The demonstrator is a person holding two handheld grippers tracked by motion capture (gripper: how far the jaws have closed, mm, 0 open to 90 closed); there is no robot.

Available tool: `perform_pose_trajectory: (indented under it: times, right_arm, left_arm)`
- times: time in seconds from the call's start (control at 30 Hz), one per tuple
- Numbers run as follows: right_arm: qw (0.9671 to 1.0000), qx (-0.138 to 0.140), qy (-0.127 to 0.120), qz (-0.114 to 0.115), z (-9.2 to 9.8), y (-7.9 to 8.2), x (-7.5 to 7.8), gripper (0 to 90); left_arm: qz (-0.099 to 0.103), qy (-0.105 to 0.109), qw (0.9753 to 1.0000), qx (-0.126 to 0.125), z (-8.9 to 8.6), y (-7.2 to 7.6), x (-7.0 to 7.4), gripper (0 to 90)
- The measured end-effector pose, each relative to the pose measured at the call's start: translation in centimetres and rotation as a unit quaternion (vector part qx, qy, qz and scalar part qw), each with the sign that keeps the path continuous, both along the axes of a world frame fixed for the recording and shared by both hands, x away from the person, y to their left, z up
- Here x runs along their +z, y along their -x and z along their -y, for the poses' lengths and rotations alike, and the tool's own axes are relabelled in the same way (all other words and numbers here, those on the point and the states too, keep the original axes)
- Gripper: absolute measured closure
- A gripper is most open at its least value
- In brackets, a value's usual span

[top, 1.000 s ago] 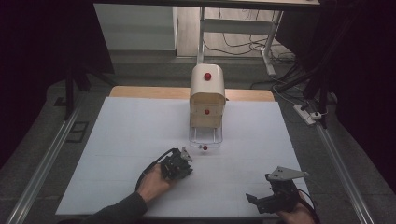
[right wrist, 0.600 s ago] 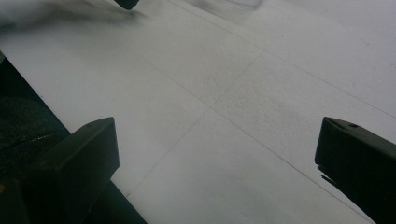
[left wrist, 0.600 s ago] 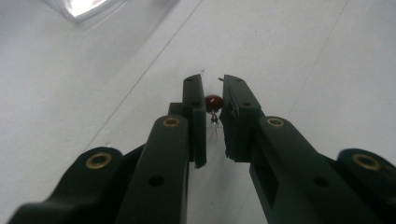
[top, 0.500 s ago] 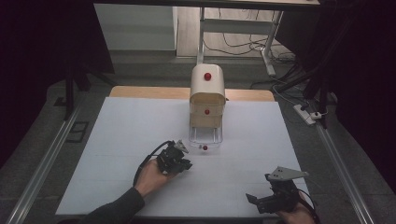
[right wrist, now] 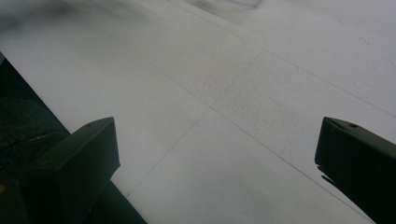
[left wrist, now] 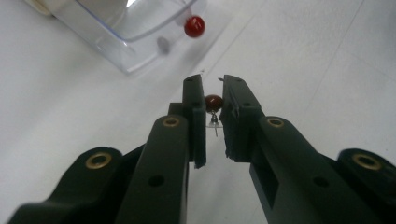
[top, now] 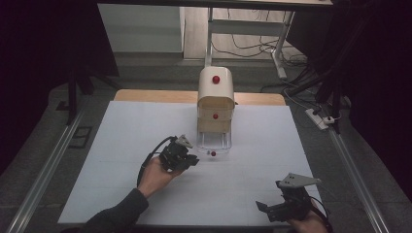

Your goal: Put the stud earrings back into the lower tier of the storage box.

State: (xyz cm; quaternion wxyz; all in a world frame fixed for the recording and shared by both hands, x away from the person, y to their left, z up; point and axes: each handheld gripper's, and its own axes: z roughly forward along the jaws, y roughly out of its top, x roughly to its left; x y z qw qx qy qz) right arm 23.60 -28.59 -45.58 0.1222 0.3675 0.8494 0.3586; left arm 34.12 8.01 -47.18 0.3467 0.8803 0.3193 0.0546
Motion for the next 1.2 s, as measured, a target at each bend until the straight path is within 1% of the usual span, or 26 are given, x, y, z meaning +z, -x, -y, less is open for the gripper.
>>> perform_pose_trajectory:
  times: [0.1, 0.27, 0.4, 0.57, 0.77, 0.97, 1.07, 1.2]
  right_arm:
    - [1.0000, 0.000, 0.000, 0.000, 0.0, 0.0, 0.0, 0.0]
    - [1.0000, -0.001, 0.000, 0.000, 0.0, 0.0, 0.0, 0.0]
    - [1.0000, -0.001, -0.002, -0.001, 0.0, 0.0, 0.0, 0.0]
    - [1.0000, -0.001, -0.001, -0.001, 0.0, 0.0, 0.0, 0.0]
    - [1.0000, -0.001, -0.003, -0.001, 0.1, 0.0, 0.0, 0.0]
    - [1.0000, -0.001, -0.003, -0.002, 0.1, 0.0, 0.0, 0.0]
    - [1.0000, -0.001, -0.003, -0.002, 0.1, 0.0, 0.0, 0.0]
    - [1.0000, -0.001, -0.004, -0.002, 0.1, 0.0, 0.0, 0.0]
  left_arm:
    - [0.004, 0.005, 1.0000, 0.004, -0.1, -0.5, 0.5, 79.6]
    - [0.011, 0.007, 0.9999, 0.007, -0.1, -1.3, 1.5, 79.6]
    - [0.013, 0.012, 0.9998, 0.010, 0.0, -1.8, 2.0, 79.7]
    - [0.014, 0.008, 0.9998, 0.012, 0.2, -2.5, 2.1, 79.7]
    - [0.015, 0.011, 0.9997, 0.014, 0.6, -3.4, 2.0, 79.7]
    - [0.024, 0.008, 0.9995, 0.017, 1.2, -4.3, 2.2, 79.7]
    - [0.026, 0.014, 0.9994, 0.017, 1.4, -4.8, 2.4, 79.7]
    - [0.030, 0.014, 0.9993, 0.018, 1.9, -5.4, 2.5, 79.6]
